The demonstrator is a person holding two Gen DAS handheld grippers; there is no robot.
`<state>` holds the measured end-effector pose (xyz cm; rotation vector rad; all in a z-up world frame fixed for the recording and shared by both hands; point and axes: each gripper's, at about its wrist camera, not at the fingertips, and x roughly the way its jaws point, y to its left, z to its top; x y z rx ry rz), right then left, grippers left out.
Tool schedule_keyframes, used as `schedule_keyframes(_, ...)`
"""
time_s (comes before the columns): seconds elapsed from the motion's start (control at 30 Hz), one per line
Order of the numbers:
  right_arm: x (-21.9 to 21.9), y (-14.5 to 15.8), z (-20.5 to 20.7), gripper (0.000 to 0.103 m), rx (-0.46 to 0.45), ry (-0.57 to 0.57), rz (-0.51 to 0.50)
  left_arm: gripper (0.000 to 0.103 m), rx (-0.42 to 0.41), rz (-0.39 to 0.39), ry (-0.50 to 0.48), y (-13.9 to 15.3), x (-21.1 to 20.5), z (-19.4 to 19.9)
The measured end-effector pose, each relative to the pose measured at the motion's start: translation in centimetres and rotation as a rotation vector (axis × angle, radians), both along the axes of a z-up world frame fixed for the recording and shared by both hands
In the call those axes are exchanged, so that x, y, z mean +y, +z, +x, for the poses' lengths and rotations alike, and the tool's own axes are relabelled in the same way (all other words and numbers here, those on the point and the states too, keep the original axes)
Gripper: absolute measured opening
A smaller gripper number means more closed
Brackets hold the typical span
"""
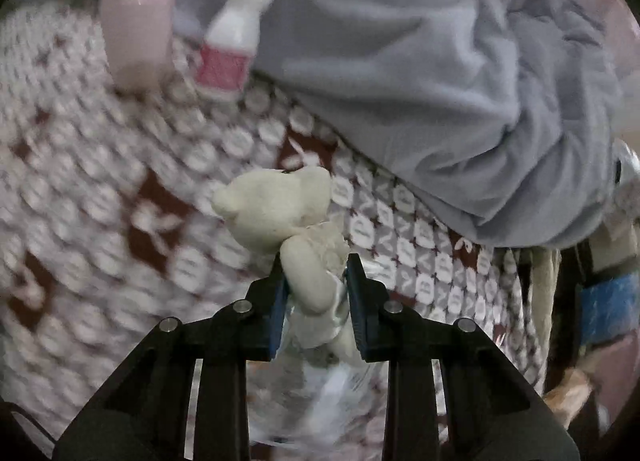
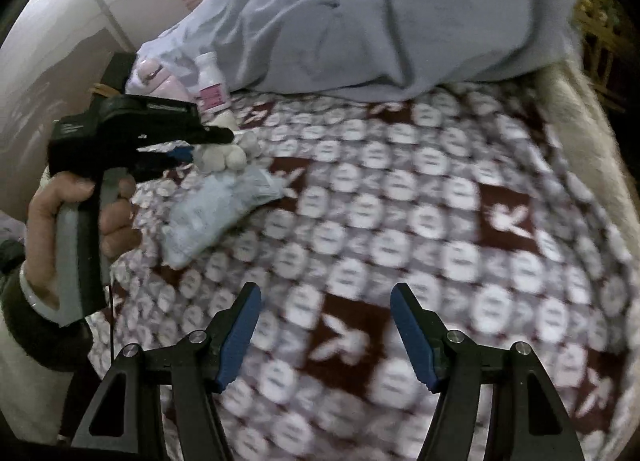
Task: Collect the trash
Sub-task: 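Grasp the cream plush bear with the left tool while the right tool grasps the white snack packet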
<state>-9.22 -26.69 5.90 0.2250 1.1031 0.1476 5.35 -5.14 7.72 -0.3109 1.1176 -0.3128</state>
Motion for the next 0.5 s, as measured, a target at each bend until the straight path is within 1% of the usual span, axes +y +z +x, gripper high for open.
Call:
schedule_keyframes(0.07,1.7,-0.4,1.3,0.065,0.006,0.031,0.031,0.025,-0.043,0.05,-0.017,1.3,1.7,-0.7)
schedule_keyframes(0.17,4.4,-1.2,3.3,0.065,0.034,0.074,0.063,0.025,-0.075,0.114,-0.03,2.2,4.4,-1.8)
schedule_keyframes(0.23,6.2,-1.6,4.9,0.065,0.041,0.089,0.086,0.025,-0.095,0.136,-0.021,2.3,6.0,-2.6)
schedule_keyframes(0.3,7.5,-1.9,6.0,0.066,0.042,0.1,0.104,0.025,-0.104,0.135,-0.013,2.4,7.6,-3.2)
schedule_keyframes(0.33,8.4,-2.0,6.7,0.068,0.04,0.112,0.107,0.025,-0.101,0.124,-0.012,2.3,8.3,-3.3)
schedule_keyframes(0.37,9.4,-2.1,7.4,0.071,0.031,0.133,0.1,0.025,-0.098,0.116,-0.01,2.2,8.6,-3.5)
schedule_keyframes(0.5,13.4,-2.7,9.4,0.071,0.026,0.249,0.036,0.025,-0.084,0.095,-0.003,1.3,9.7,-3.6)
